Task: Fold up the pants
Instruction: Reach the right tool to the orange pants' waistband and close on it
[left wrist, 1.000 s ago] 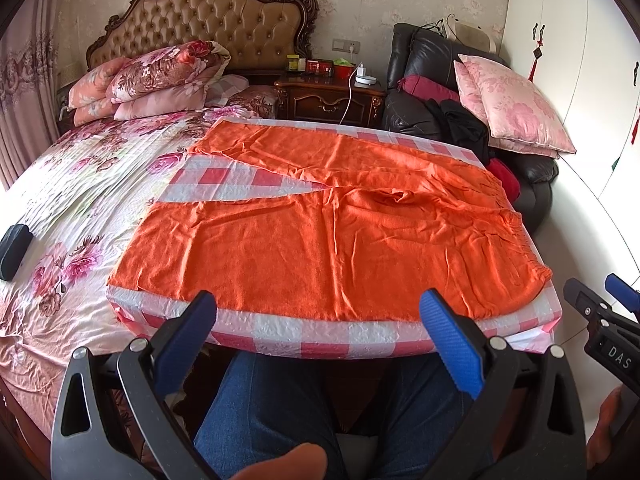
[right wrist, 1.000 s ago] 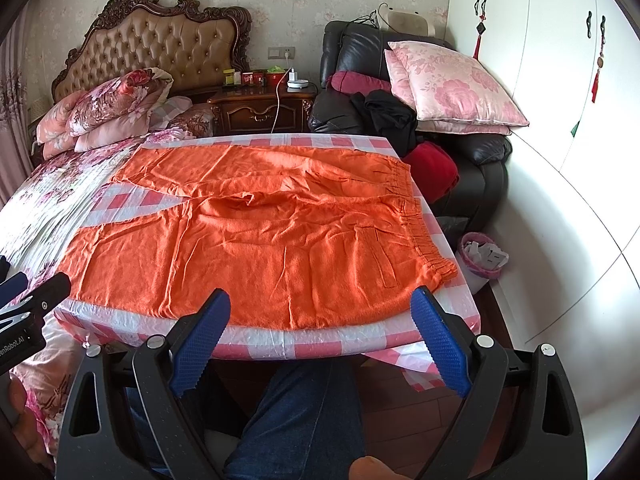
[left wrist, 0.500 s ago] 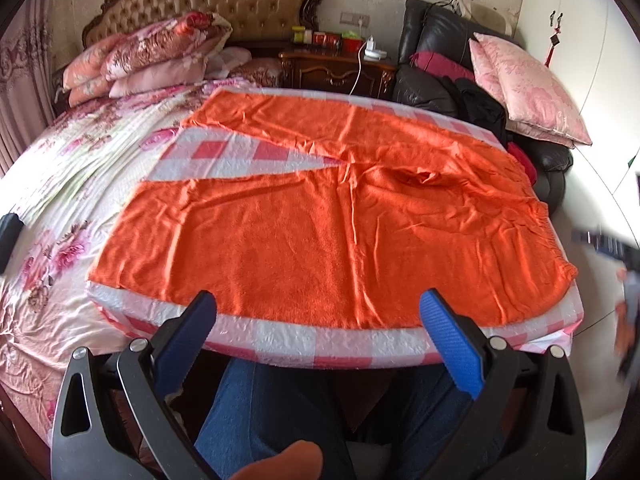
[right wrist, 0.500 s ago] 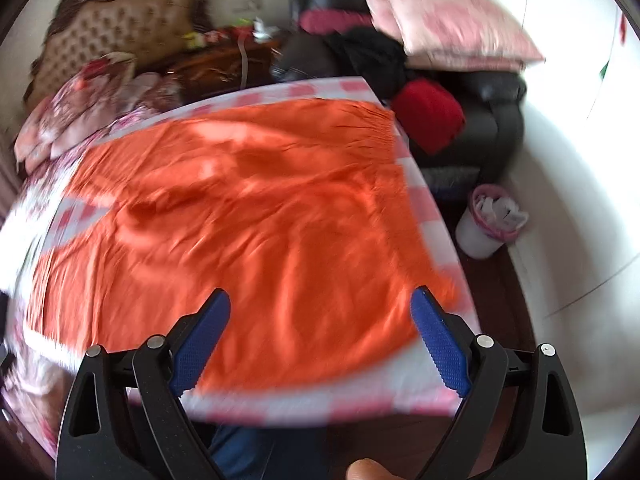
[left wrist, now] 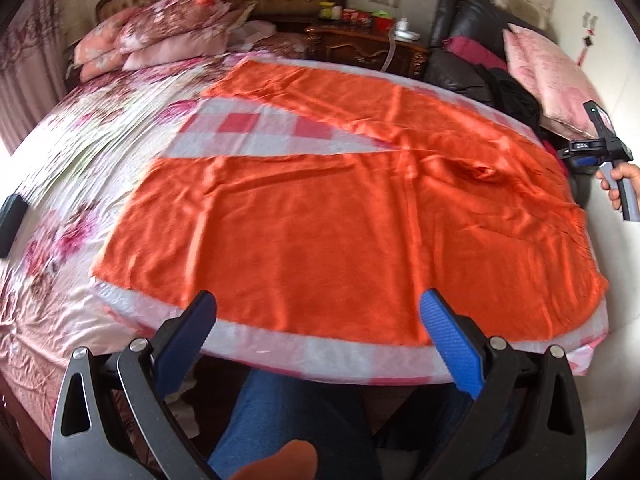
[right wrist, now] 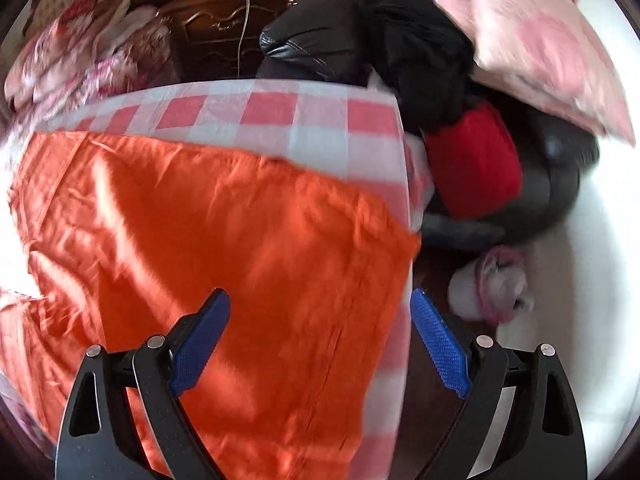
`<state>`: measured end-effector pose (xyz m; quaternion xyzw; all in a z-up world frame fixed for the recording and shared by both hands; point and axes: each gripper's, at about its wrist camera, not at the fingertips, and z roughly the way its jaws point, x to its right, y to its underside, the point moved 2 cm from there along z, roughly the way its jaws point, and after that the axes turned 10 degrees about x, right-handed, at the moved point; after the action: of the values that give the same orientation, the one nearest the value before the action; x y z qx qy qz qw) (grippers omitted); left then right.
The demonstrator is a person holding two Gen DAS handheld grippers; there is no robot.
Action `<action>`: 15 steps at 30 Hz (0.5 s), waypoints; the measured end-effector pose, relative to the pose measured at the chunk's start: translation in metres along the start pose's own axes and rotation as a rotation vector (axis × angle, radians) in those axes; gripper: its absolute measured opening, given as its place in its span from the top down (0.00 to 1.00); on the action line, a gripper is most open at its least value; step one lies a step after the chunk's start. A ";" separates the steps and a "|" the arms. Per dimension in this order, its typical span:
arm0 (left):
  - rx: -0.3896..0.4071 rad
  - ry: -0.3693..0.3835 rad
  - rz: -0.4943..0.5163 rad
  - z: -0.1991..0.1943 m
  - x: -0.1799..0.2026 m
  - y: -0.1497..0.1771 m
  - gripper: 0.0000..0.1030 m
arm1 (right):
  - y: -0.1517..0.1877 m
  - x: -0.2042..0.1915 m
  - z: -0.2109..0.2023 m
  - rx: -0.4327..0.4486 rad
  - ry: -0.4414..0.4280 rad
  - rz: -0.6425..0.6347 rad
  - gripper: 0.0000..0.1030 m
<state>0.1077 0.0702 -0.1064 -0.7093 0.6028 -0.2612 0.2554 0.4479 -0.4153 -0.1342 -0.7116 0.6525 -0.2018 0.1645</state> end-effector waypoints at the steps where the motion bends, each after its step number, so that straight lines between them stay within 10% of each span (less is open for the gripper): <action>1: -0.008 -0.010 -0.011 0.000 -0.006 -0.001 0.02 | -0.009 0.003 0.011 -0.012 -0.007 0.002 0.14; 9: -0.040 -0.102 -0.069 0.004 -0.054 -0.013 0.02 | -0.040 0.009 0.063 -0.055 -0.064 0.021 0.28; 15: -0.024 -0.096 -0.061 0.012 -0.062 -0.043 0.02 | -0.040 0.002 0.079 -0.084 -0.049 -0.042 0.71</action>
<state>0.1384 0.1383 -0.0903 -0.7419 0.5712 -0.2273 0.2674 0.5223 -0.4154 -0.1826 -0.7361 0.6412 -0.1599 0.1462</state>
